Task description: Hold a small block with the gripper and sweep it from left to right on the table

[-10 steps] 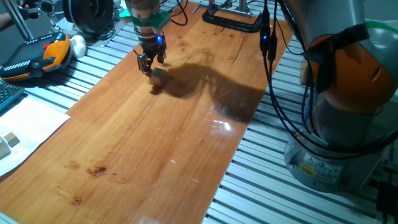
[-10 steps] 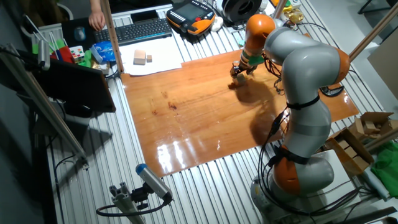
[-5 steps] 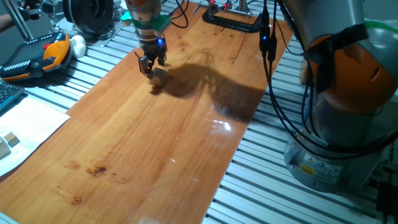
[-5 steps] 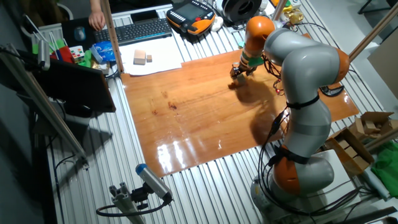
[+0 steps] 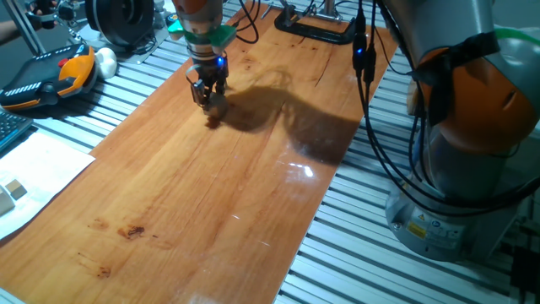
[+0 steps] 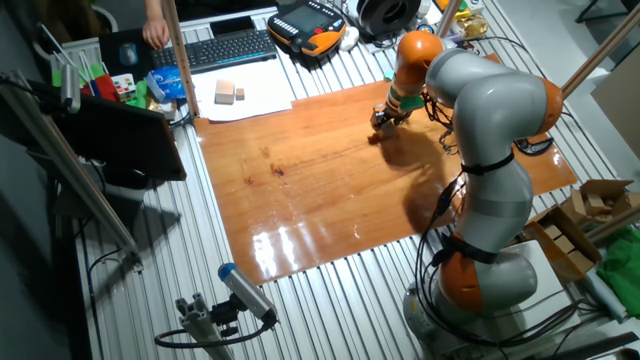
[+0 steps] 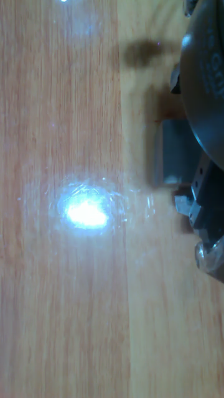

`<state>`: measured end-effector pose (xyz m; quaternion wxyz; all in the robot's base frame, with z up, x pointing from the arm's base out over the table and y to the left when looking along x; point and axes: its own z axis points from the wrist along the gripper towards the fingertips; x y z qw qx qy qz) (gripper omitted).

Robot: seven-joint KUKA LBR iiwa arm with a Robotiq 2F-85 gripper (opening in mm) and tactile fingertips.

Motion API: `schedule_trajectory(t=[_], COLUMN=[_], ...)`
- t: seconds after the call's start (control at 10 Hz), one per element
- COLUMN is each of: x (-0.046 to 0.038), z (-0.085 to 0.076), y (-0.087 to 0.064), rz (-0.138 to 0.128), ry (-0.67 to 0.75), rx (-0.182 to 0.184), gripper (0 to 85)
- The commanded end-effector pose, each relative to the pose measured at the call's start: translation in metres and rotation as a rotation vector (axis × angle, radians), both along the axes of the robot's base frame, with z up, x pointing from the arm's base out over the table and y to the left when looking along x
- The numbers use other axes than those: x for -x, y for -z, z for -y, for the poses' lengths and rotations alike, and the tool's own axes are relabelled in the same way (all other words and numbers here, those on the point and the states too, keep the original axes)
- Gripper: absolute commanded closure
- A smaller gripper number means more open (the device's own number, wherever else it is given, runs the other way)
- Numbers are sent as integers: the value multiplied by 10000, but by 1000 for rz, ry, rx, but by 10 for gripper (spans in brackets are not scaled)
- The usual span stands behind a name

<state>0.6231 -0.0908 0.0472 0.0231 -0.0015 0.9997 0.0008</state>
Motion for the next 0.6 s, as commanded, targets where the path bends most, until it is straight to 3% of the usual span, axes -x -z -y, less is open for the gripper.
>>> schedule_trajectory(t=[0.0, 0.5], x=[-2, -9], z=[0, -9], y=[0, -19], rz=[-6, -20], ry=[-2, -8], rx=[0, 2], gripper=[180, 210])
